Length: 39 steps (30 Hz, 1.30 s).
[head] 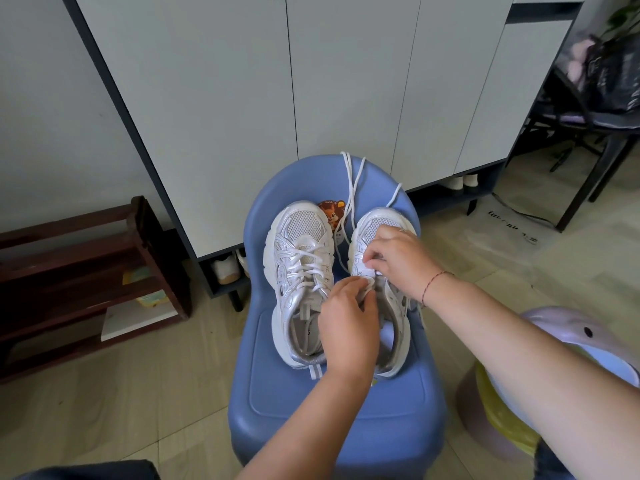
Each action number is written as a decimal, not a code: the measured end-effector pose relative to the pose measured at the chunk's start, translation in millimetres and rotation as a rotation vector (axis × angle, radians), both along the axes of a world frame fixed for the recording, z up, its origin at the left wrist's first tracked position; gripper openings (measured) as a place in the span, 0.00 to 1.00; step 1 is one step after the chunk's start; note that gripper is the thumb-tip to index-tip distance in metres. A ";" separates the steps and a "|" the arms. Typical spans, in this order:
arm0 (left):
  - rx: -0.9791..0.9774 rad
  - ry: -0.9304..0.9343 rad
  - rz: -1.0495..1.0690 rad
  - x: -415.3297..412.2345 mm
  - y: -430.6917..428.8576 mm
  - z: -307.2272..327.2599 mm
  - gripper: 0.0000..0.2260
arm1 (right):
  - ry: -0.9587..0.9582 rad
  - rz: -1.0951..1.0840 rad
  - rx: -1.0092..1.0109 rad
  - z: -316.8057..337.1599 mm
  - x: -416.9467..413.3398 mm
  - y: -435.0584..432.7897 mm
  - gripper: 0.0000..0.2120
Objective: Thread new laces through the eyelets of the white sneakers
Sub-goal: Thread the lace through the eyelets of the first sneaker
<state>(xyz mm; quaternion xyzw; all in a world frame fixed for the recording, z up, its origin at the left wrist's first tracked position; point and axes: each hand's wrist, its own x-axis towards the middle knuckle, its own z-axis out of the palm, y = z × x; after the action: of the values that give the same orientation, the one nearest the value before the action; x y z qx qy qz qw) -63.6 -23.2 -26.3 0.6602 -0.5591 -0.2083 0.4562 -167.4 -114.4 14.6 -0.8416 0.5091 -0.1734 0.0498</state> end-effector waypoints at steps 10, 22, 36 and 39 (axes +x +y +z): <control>-0.014 0.024 0.010 -0.1 1.3 0.1 0.11 | 0.073 -0.025 0.000 -4.9 1.6 -0.1 0.08; -0.024 0.036 0.014 -0.7 2.1 -0.2 0.09 | -0.688 -0.406 -0.249 35.8 -38.6 -23.6 0.06; 0.006 0.120 0.024 -3.0 2.5 -0.3 0.11 | -0.721 -0.295 0.106 -0.9 -47.2 13.1 0.04; -0.009 0.104 0.011 -6.3 2.3 -2.2 0.14 | -0.696 -0.298 0.117 -14.7 -47.8 11.8 0.05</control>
<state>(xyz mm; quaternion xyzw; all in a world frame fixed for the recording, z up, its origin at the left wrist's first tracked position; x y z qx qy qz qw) -69.9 -20.9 -28.5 0.6495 -0.5321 -0.2374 0.4886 -215.2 -102.6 -0.1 -0.6451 0.5874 -0.4247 0.2418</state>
